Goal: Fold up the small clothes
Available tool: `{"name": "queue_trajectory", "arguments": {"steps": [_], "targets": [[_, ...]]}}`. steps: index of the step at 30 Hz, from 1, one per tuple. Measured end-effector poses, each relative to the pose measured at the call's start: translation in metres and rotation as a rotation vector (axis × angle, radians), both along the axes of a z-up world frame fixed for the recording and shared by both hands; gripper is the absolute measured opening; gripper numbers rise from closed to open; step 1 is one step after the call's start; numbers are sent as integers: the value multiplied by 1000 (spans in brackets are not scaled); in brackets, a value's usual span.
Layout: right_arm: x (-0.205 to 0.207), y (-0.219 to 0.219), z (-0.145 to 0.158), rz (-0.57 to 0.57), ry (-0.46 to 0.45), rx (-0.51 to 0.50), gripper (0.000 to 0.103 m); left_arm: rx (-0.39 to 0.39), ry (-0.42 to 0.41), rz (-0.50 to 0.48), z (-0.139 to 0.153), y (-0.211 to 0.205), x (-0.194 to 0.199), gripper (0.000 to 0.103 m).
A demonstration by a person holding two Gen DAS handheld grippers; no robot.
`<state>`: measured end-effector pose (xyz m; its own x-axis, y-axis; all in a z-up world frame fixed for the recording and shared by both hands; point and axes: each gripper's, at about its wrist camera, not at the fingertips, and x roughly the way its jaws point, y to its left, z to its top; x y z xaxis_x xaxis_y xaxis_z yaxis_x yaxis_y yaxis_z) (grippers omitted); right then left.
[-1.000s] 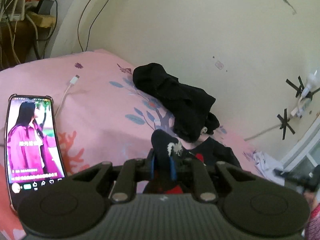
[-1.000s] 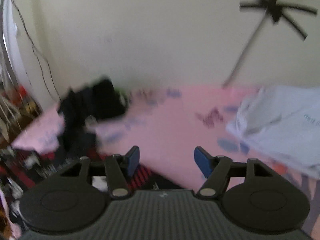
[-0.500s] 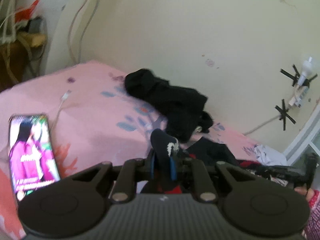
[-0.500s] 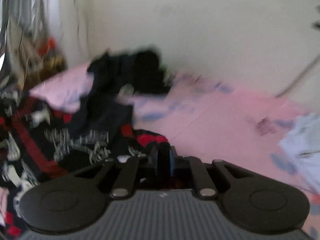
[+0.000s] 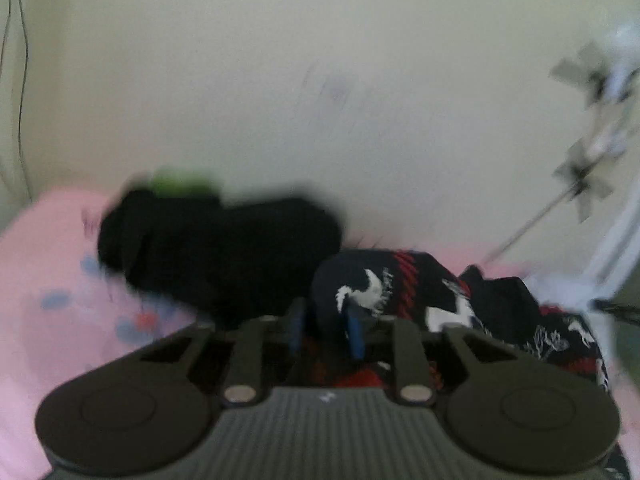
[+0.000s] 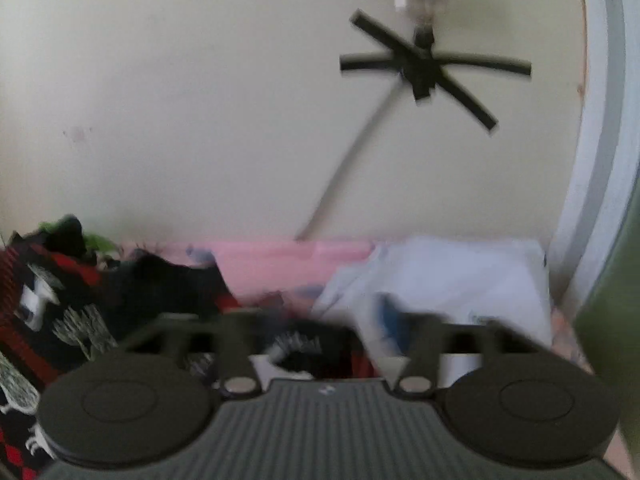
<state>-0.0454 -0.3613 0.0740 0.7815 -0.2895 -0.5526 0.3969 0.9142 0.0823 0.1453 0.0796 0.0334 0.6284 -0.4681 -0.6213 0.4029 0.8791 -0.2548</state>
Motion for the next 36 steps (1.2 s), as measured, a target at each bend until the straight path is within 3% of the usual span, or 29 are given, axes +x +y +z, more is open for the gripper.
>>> {"name": "queue_trajectory", "arguments": {"steps": [2,4,6,7,9,12,14,16,17,18,20,21,23,26,29,32,34,36], "targets": [[-14,9,-7,58,-56,45,69,47,53,5,-16,2,8,28],[-32,15,-15,94,-108,94,69,29,28,10,-14,17,6,33],[-48,17,-29,103,-153,157,69,-14,1,68,-4,38,11,61],[-55,18,-34,100,-172,194,69,-40,-1,106,0,47,18,66],[-64,13,-52,72,-196,277,69,-55,48,146,1,55,38,86],[-67,8,-82,5,-196,363,66,-50,157,105,-12,40,70,95],[-69,1,-86,-34,-209,418,69,-28,227,77,-27,21,88,99],[-75,-2,-84,-57,-260,417,71,-22,265,75,-40,2,102,99],[-76,-4,-86,-65,-260,437,71,0,257,98,-47,-6,105,92],[-76,-4,-86,-69,-258,449,71,70,224,140,-50,-18,107,71],[-76,-3,-86,-67,-255,448,71,196,144,205,-49,-34,107,41],[-74,-2,-85,-64,-250,437,71,198,139,228,-46,-32,109,28],[-73,2,-82,-54,-240,405,71,178,134,284,-37,-17,117,23],[-71,6,-83,-41,-234,369,71,285,42,497,-15,22,125,22],[-71,6,-85,-38,-241,368,71,350,20,671,6,82,128,21],[-71,4,-85,-37,-239,377,71,326,127,629,8,122,120,25],[-70,4,-85,-37,-239,374,71,349,158,588,1,120,106,30],[-71,4,-85,-41,-242,372,72,395,150,534,-3,112,81,53]]}}
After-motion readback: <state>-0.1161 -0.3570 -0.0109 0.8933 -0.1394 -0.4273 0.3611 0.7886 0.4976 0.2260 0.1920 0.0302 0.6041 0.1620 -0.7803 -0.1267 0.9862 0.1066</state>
